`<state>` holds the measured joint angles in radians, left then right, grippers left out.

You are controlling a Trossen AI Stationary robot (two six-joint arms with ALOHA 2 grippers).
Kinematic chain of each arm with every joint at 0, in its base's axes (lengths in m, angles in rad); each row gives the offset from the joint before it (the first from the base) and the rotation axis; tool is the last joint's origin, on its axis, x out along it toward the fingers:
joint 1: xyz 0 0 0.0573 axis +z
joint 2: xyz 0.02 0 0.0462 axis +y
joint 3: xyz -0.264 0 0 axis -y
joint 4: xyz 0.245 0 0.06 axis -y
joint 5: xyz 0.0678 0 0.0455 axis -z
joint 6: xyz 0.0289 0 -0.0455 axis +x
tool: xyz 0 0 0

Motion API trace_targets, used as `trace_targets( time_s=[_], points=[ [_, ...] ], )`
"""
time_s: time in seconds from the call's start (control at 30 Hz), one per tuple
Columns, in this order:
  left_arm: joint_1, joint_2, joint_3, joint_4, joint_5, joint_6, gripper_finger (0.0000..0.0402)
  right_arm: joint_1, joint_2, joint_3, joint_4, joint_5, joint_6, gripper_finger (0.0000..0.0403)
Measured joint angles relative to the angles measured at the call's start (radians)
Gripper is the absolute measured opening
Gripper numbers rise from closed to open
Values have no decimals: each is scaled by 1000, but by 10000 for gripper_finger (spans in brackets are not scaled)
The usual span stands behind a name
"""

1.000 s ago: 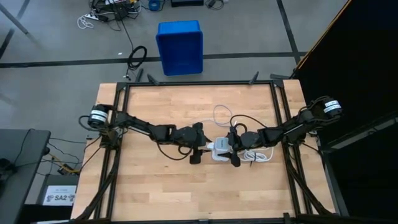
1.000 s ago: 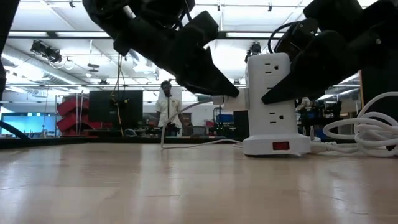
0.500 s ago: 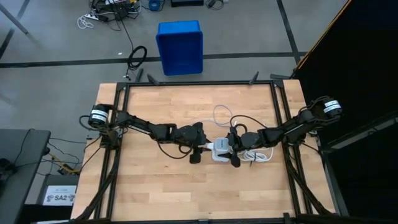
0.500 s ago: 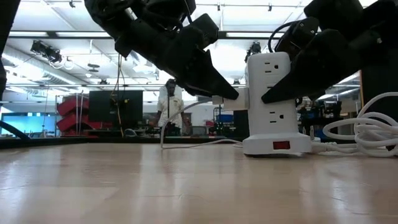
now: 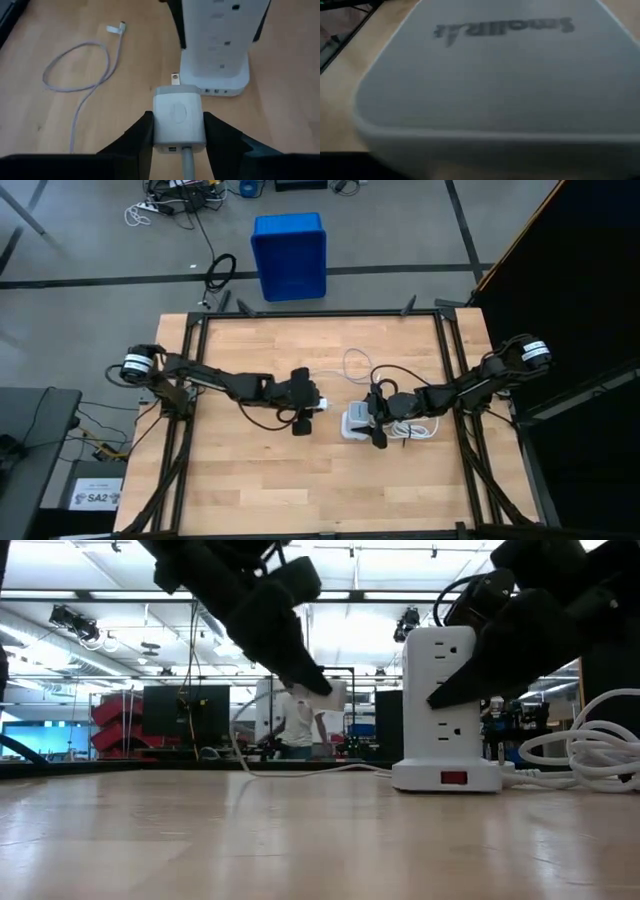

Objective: Insert USB
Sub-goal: Remove the white usb cable from the white charger adapter

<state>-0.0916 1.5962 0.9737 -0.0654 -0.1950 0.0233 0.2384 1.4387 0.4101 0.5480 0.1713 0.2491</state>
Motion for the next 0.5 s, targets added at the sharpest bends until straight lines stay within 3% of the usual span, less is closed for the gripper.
trace_targets(
  time_s=[0.2,0.5],
  points=[
    [-10,-68,0,-2,-27,20,123,-7,-85,0,-68,-34,50,347],
    [-41,-115,0,33,-111,87,123,-13,-340,0,-138,-78,55,359]
  ],
)
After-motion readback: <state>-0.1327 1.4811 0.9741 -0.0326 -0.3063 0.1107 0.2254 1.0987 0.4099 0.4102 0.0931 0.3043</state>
